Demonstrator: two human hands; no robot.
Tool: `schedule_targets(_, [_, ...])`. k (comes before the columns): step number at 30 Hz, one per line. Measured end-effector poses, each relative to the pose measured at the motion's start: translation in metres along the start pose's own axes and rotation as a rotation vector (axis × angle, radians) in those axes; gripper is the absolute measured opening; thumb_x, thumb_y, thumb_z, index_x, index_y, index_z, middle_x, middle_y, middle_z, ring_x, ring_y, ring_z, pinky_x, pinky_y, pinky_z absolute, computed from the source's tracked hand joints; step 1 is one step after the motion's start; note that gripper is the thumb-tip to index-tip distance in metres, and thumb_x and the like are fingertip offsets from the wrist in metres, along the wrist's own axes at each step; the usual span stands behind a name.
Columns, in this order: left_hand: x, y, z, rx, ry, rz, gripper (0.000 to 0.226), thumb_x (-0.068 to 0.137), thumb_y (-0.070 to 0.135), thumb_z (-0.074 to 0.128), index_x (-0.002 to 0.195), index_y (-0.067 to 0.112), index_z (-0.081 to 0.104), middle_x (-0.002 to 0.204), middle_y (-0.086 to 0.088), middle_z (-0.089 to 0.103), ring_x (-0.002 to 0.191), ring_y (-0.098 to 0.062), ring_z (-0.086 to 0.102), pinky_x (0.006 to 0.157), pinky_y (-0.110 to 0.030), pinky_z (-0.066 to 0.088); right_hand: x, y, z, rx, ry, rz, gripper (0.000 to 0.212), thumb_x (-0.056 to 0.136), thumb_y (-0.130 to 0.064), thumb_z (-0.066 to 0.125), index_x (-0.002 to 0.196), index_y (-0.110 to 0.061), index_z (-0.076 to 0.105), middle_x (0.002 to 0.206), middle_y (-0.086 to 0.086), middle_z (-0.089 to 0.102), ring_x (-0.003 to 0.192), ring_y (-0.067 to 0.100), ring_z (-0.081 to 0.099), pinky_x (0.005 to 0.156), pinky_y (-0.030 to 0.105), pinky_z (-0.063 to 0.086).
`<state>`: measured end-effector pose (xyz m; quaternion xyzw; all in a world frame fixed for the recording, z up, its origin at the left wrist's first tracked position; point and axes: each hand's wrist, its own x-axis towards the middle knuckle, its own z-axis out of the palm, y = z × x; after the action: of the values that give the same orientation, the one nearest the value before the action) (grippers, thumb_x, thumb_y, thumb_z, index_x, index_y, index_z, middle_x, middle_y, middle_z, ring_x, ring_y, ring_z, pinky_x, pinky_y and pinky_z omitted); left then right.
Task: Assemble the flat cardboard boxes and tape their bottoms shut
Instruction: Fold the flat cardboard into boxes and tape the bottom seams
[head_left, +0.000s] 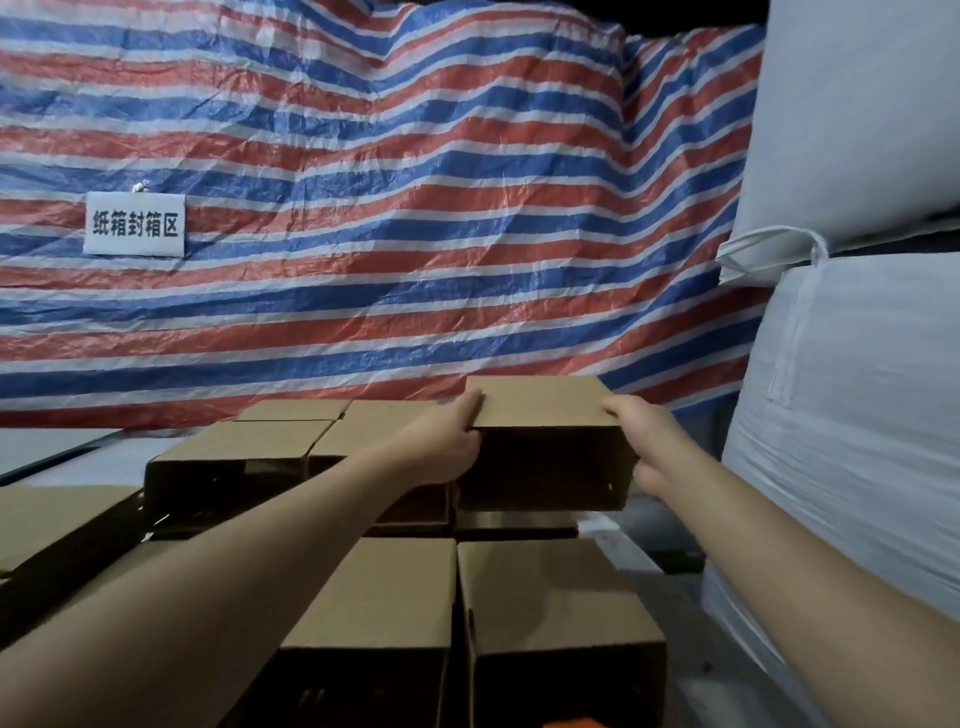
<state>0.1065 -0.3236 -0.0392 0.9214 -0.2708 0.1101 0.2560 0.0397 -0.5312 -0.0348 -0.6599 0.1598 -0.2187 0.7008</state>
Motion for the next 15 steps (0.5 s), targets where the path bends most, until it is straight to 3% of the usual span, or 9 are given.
schedule_targets(3, [0.042, -0.016, 0.025, 0.290, -0.011, 0.036, 0.064, 0.098, 0.018, 0.037, 0.157, 0.021, 0.013, 0.160, -0.009, 0.026, 0.146, -0.027, 0.025, 0.119, -0.039, 0.021, 0.054, 0.018, 0.005, -0.011, -0.005, 0.035, 0.025, 0.097, -0.024, 0.058, 0.119, -0.012, 0.060, 0.100, 0.011, 0.071, 0.085, 0.024, 0.068, 0.055, 0.030, 0.049])
schedule_targets(5, [0.062, -0.029, 0.040, 0.430, -0.024, 0.050, 0.060, 0.099, 0.022, 0.037, 0.155, 0.019, 0.017, 0.160, -0.009, 0.025, 0.149, -0.026, 0.018, 0.121, -0.044, 0.012, 0.083, 0.032, 0.010, 0.001, -0.016, 0.046, 0.027, 0.096, -0.022, 0.058, 0.120, -0.011, 0.061, 0.102, 0.012, 0.072, 0.089, 0.026, 0.070, 0.062, 0.032, 0.053])
schedule_targets(8, [0.083, -0.044, 0.056, 0.548, -0.022, 0.053, 0.054, 0.099, 0.026, 0.038, 0.151, 0.019, 0.025, 0.156, -0.009, 0.033, 0.147, -0.029, 0.021, 0.120, -0.048, 0.013, 0.113, 0.052, 0.018, 0.017, -0.038, 0.074, 0.029, 0.096, -0.022, 0.057, 0.122, -0.009, 0.059, 0.106, 0.015, 0.070, 0.093, 0.027, 0.069, 0.068, 0.034, 0.054])
schedule_targets(11, [0.092, -0.053, 0.069, 0.635, 0.002, 0.043, 0.046, 0.099, 0.030, 0.042, 0.143, 0.019, 0.036, 0.146, -0.010, 0.044, 0.139, -0.030, 0.033, 0.115, -0.047, 0.024, 0.132, 0.069, 0.023, 0.021, -0.057, 0.085, 0.029, 0.097, -0.020, 0.054, 0.123, -0.007, 0.058, 0.105, 0.014, 0.069, 0.093, 0.026, 0.067, 0.067, 0.031, 0.052])
schedule_targets(13, [0.095, -0.055, 0.076, 0.677, 0.035, 0.008, 0.037, 0.098, 0.031, 0.045, 0.133, 0.020, 0.045, 0.135, -0.009, 0.052, 0.126, -0.030, 0.045, 0.104, -0.043, 0.034, 0.139, 0.080, 0.026, -0.013, -0.085, 0.083, 0.025, 0.098, -0.021, 0.054, 0.118, -0.007, 0.062, 0.098, 0.011, 0.070, 0.088, 0.022, 0.067, 0.068, 0.029, 0.051])
schedule_targets(15, [0.096, -0.056, 0.082, 0.691, 0.081, -0.014, 0.030, 0.096, 0.030, 0.048, 0.125, 0.019, 0.050, 0.125, -0.008, 0.058, 0.116, -0.029, 0.051, 0.089, -0.038, 0.039, 0.144, 0.091, 0.026, -0.073, -0.101, 0.077, 0.028, 0.099, -0.029, 0.056, 0.117, -0.009, 0.065, 0.102, 0.011, 0.072, 0.095, 0.023, 0.068, 0.079, 0.033, 0.053])
